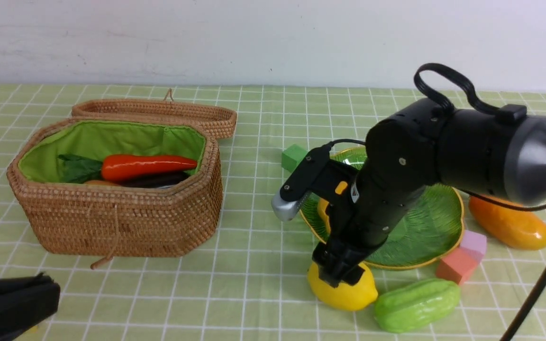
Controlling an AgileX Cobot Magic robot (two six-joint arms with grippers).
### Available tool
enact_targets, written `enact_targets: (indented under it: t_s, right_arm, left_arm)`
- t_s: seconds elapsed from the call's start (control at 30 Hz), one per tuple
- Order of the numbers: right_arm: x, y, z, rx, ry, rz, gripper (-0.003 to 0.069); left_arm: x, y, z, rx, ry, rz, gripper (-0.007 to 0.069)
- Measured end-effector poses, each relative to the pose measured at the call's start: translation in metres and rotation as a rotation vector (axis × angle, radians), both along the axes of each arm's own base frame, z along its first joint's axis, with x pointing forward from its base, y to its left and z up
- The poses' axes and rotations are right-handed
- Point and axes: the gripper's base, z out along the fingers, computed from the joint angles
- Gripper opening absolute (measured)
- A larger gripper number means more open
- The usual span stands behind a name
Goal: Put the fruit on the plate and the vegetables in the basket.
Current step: Use the right arm to grab a lemon and put it into the right plate
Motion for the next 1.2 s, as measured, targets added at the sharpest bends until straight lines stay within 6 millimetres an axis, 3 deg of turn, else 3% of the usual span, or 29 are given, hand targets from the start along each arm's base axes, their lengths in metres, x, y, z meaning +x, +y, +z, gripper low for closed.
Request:
enact_targets:
  t_s: [0.63,1.2]
  right_arm:
    - [-0.01,0.013,-0.008,0.035,0.108,-0.028,0.0593]
    - [0.0,0.007,-0.02,-0.064,0.051,-0.091,0.0593]
  left_arm:
    - [0.001,-0.001,0.006,-0.071,-0.034,0.009,-0.0013]
    - [0.0,-0.002,0.004,-0.058,-0.013,0.0,-0.0009]
